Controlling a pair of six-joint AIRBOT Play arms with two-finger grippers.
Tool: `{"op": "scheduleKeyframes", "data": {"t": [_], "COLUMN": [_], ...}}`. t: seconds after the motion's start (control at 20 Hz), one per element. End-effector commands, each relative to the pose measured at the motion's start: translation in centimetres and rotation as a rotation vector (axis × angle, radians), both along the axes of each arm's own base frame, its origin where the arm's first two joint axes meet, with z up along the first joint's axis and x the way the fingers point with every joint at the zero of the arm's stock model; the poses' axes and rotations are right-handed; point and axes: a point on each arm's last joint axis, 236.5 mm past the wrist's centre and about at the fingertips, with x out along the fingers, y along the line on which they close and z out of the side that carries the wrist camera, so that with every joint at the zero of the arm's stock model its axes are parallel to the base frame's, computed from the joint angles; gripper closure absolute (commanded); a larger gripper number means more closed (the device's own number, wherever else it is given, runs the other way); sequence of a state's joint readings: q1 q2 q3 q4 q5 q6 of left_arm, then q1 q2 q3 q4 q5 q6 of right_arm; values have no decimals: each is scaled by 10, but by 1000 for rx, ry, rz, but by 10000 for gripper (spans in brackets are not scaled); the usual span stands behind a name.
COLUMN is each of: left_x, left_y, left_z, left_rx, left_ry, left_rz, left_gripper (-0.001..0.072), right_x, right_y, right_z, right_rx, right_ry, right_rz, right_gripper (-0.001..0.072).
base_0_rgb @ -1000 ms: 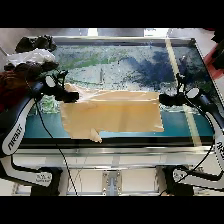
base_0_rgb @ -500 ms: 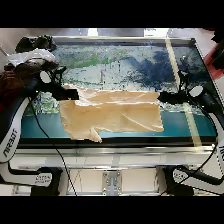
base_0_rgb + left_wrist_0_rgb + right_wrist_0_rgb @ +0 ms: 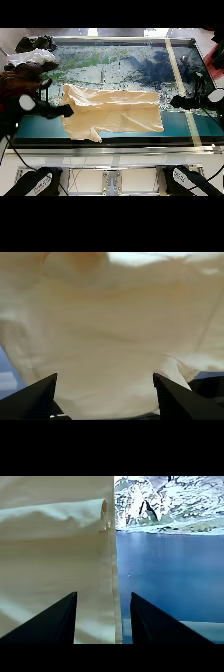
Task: Fold the shirts.
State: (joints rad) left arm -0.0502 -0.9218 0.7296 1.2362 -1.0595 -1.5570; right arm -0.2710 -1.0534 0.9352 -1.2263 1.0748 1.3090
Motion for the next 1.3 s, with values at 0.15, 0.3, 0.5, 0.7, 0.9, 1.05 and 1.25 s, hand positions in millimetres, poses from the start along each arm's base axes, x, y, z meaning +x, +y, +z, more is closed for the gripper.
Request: {"op": "scheduleKeyframes", "data": {"t": [0.15,0.3,0.5,0.7,0.9,1.05,1.25], "left_x": [-53,-70,-80,-58,-55,-58,-56], "left_y": [-20,-14,-14,-6,-8,-16,-22], "left_z": [-62,-79,-90,-87,-98,-101,-97], "left_rx": [-205,-183,-191,-185,-198,-224,-261], "left_ry": [98,168,206,109,138,165,168], "left_rz": [272,317,356,387,418,397,416], "left_gripper": [39,39,39,61,216,470,693], "right_x": [-5,-2,-2,-3,-7,-10,-31], "right_y": [24,33,34,36,38,40,45], "right_z": [3,8,8,8,7,6,-2], "right_rx": [134,174,182,189,195,200,206], "right_ry": [-20,-38,-38,-31,-16,-3,87], "right_rz": [-3,6,6,10,18,24,62], "right_gripper": [321,321,321,321,321,321,332]}}
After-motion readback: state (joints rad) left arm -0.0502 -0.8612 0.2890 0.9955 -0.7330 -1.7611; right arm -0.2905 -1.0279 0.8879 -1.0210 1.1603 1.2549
